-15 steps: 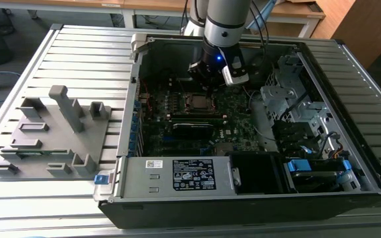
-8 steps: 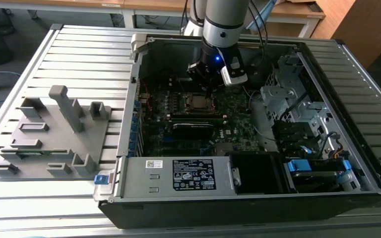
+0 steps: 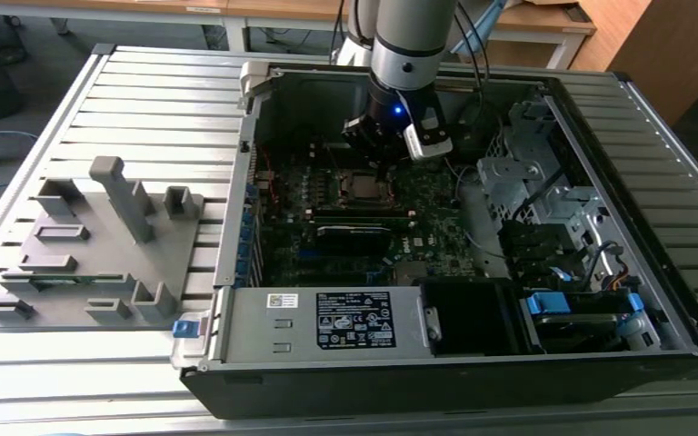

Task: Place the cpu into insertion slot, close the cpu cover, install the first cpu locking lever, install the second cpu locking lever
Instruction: 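Close the cpu cover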

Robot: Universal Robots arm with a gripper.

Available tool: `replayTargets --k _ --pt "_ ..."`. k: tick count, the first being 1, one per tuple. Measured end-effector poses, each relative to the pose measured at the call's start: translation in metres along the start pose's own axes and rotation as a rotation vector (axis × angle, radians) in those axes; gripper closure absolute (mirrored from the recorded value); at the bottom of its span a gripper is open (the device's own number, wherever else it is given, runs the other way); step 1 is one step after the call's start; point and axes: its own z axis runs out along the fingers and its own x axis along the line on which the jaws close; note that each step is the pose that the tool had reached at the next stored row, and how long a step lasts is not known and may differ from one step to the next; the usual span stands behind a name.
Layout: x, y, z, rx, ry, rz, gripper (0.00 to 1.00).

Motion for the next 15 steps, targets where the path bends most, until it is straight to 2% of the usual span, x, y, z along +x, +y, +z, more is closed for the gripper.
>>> replayTargets --k 10,15 --pt "0.0004 -0.0001 0.0014 0.0 -0.0003 0.0 0.89" --pt "0.0079 -0.0014 0.0033 -0.0014 -0.0041 -0.001 0.89"
